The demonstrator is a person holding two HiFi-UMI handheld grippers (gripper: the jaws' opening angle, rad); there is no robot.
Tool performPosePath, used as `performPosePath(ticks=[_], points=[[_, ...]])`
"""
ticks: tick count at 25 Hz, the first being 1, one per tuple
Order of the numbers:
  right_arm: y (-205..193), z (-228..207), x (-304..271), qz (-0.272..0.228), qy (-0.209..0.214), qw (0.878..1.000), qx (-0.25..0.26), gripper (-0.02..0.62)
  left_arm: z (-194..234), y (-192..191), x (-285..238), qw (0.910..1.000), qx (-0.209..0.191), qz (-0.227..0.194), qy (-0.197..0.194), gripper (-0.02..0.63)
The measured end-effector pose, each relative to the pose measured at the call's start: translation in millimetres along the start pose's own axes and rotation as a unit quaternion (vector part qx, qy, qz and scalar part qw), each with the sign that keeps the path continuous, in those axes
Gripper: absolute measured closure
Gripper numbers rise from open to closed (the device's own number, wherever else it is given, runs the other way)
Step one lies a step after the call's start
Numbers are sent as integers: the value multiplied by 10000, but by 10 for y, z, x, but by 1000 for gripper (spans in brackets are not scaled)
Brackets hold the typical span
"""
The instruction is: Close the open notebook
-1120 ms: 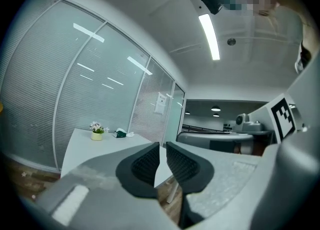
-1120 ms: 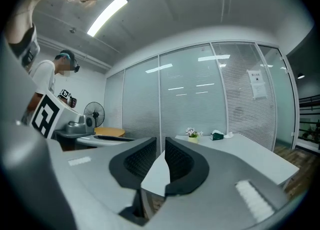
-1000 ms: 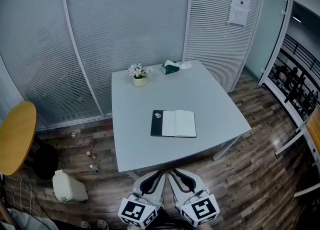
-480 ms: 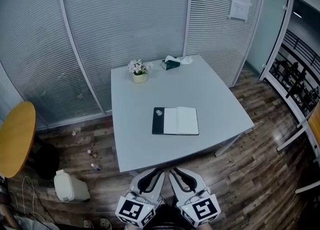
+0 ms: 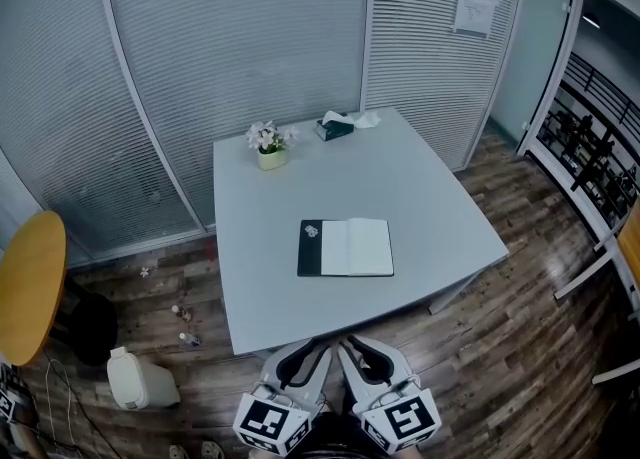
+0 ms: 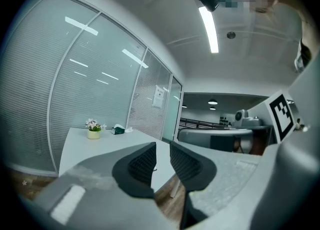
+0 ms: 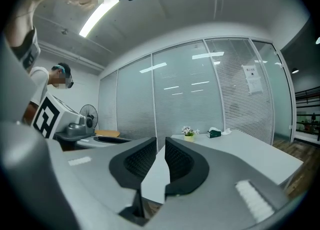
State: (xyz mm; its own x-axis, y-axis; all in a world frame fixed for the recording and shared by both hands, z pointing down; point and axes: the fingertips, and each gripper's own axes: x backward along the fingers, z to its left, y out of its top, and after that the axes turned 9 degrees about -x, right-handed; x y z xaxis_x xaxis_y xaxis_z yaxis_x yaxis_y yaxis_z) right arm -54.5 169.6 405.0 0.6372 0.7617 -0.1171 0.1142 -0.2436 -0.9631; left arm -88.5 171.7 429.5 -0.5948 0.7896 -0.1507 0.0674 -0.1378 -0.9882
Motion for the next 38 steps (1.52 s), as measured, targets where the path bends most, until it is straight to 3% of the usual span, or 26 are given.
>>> performPosePath(ticks=[16,38], points=[[278,-596,-759,76,298,9995,-62,540,559,217,-818,9998,59,-74,162,529],[780,-1842,-1367,229,1005,9946,101,540,888,555,-2231,9956,103,-115,920,531]])
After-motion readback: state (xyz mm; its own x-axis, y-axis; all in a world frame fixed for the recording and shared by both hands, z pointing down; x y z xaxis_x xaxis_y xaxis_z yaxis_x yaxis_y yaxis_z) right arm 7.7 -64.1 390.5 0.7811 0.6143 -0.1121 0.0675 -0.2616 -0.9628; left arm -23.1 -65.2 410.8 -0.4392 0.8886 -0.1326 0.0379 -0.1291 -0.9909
